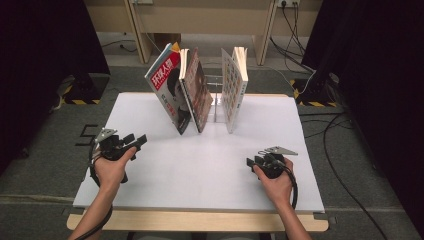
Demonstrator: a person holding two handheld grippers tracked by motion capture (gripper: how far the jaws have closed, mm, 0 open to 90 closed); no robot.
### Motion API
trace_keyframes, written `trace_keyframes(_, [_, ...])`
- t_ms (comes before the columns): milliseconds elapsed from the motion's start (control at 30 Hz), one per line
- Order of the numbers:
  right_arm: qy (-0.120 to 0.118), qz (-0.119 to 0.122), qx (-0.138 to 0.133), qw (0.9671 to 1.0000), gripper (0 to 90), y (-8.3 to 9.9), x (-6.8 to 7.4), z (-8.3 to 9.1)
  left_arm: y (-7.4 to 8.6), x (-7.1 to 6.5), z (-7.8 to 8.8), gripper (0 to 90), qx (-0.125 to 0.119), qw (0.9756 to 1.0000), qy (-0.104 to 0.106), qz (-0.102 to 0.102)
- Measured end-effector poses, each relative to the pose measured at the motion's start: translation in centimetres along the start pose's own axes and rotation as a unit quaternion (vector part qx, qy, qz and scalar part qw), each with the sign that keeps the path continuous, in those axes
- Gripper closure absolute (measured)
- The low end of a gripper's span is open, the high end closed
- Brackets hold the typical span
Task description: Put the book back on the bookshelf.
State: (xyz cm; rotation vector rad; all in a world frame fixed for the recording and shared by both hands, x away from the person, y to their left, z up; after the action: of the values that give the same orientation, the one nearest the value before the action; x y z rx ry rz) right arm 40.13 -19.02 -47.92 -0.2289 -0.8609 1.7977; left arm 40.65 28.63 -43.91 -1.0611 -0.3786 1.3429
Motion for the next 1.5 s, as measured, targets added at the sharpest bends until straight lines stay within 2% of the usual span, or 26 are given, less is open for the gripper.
trace_keyframes(400, [0.002,0.001,0.002,1.0000,59.3,0.0,-0.1,0.0,2.4,0.4,0.8,40.8,0.013,0.9999,0.004,0.000])
trace_keyframes(500, [0.002,-0.005,0.004,1.0000,59.3,0.1,0.0,0.0,2.9,0.6,1.0,40.8,0.015,0.9999,0.002,0.001])
trace_keyframes(900, [0.004,-0.004,0.004,1.0000,59.3,0.1,0.0,0.0,5.2,1.7,1.4,40.7,0.027,0.9996,-0.009,0.008])
trace_keyframes(1100, [0.006,-0.003,0.003,1.0000,59.3,0.1,0.1,-0.1,6.2,2.0,1.5,40.7,0.037,0.9992,-0.014,0.005])
trace_keyframes(1500, [0.003,0.002,0.003,1.0000,58.2,0.1,0.1,-0.2,7.4,1.9,1.8,40.7,0.037,0.9992,-0.012,0.005])
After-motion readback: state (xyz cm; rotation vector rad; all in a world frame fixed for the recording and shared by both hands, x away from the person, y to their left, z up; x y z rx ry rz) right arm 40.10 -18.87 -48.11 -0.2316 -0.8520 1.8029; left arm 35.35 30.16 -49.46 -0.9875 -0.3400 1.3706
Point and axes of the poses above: each handheld gripper's, and its own axes: z roughly backward along the jaws, y roughly out of its underside, x roughly to its left, the point moved 1 cm from there along -z, roughly forward along the jaws, and after that the axes turned 9 degrees about x, right-handed, at the moved point
